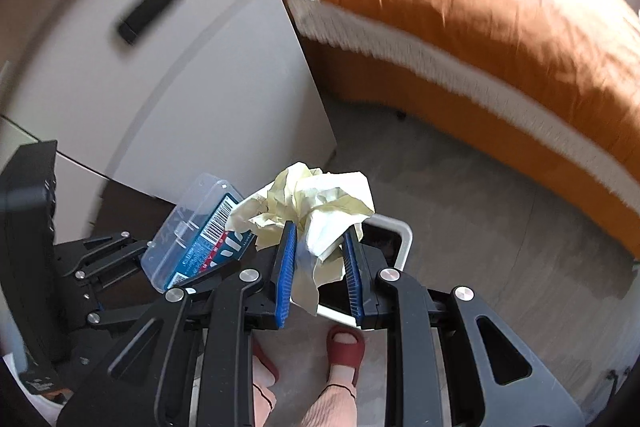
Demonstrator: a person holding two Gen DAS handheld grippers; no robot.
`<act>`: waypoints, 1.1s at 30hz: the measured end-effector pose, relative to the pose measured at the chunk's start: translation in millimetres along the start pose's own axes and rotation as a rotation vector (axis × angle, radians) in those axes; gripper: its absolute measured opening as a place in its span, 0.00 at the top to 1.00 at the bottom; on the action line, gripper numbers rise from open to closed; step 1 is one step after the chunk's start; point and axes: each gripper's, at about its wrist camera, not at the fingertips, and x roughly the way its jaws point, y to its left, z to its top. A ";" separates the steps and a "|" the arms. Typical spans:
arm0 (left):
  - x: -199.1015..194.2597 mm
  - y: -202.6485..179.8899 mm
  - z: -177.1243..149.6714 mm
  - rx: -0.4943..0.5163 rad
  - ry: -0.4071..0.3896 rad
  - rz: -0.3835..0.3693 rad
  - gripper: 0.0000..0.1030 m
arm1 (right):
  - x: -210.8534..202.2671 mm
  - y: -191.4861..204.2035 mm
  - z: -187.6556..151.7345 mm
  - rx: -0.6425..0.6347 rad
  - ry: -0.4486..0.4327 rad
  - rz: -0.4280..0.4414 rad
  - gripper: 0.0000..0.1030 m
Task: Collect trash
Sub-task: 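Carry the box and tissue to the white bin and release both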
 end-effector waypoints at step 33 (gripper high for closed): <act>120.0 6.3 -9.6 0.079 0.081 0.047 0.05 | 122.2 -48.2 -17.5 0.006 0.089 0.005 0.04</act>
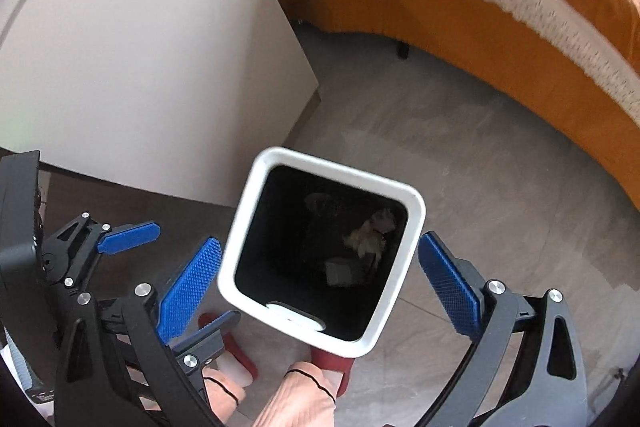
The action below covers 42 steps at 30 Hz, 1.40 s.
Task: Collect trash
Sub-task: 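Carry the box and tissue to the white bin and release both, then move both open tools back over the desk trash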
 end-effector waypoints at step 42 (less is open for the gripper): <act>-477.5 106.2 -61.3 -0.448 -0.563 0.336 0.05 | -384.4 246.4 73.3 -0.405 -0.559 0.231 0.04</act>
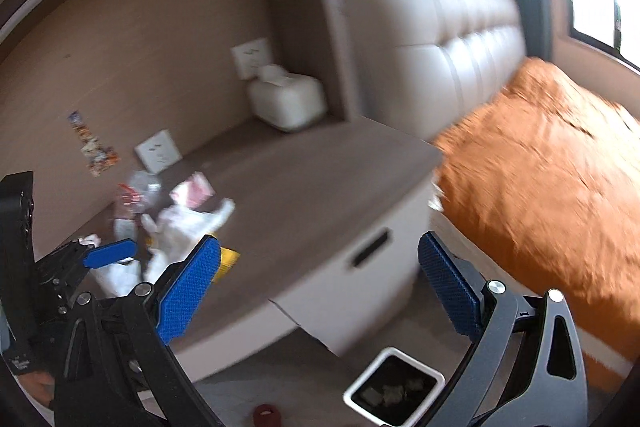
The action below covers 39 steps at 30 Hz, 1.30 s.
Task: Collect trash
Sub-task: 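Move both open tools back over the desk trash, then grasp the white plastic bag with the left tool while the right tool grasps a clear bag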
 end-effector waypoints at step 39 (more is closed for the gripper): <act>26.1 314.5 -89.1 -0.348 0.083 0.241 0.42 | 153.8 268.9 -83.6 -0.368 0.310 0.197 0.44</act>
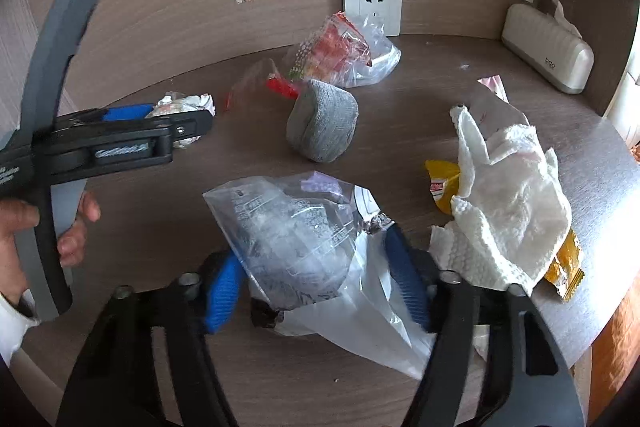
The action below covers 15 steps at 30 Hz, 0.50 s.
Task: Collect trash
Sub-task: 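Grasp the white plastic bag with the left tool while the right tool grasps a clear bag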
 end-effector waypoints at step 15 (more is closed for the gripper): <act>-56.9 -22.2 19.1 0.067 -0.061 -0.078 0.47 | -59.9 -11.0 38.0 0.094 -0.157 0.002 0.58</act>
